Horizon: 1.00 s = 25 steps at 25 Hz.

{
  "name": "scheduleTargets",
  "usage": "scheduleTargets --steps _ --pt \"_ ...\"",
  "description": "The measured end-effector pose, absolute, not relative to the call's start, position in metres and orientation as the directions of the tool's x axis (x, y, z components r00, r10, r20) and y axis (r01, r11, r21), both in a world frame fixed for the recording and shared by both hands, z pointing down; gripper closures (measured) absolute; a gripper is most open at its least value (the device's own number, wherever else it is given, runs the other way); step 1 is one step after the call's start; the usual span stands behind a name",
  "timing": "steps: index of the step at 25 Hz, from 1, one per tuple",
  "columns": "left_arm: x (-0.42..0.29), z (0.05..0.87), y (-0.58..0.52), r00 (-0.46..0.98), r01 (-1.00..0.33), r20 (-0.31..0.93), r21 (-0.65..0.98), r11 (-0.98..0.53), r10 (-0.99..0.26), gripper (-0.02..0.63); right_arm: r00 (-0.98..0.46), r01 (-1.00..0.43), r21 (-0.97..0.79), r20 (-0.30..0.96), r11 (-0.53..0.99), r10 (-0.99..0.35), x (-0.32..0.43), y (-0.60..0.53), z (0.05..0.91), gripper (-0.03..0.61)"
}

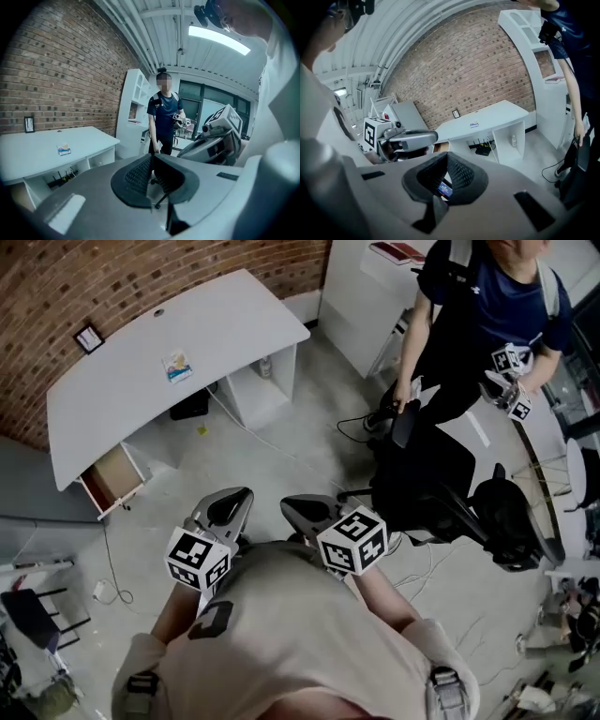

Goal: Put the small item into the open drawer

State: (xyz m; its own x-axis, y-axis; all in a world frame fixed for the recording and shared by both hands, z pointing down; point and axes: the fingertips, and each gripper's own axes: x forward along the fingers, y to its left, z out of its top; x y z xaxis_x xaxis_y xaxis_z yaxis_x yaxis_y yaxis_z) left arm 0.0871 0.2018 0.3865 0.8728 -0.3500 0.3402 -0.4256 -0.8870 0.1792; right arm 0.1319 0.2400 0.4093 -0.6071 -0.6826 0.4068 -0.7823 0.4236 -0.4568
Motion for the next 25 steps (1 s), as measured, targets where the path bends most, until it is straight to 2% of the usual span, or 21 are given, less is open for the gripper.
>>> scheduleTargets --steps 5,13,19,25 --pt "0.109 0.395 0.204 0.85 -0.469 0.36 0.182 -0.864 -0.385 0.597 -0.643 -0.751 -0.499 0.403 0.432 -0.651 0.156 0.24 0.42 0.577" --pt "0.077 0.391 0.181 0.793 -0.562 0.381 0.154 -0.813 -0.476 0.597 -0.726 -0.685 -0.505 0.412 0.525 -0.55 0.124 0.213 0.419 0.577" --pt "0.028 0.392 0.133 0.748 -0.614 0.388 0.094 -0.784 -0.539 0.597 -0.705 -0.708 -0.48 0.452 0.517 -0.546 0.104 0.188 0.421 0.577" --pt "0.0 0.375 0.069 0.756 -0.602 0.35 0.041 -0.797 -0.553 0.597 -0.664 -0.747 -0.435 0.47 0.502 -0.582 0.086 0.141 0.407 0.577"
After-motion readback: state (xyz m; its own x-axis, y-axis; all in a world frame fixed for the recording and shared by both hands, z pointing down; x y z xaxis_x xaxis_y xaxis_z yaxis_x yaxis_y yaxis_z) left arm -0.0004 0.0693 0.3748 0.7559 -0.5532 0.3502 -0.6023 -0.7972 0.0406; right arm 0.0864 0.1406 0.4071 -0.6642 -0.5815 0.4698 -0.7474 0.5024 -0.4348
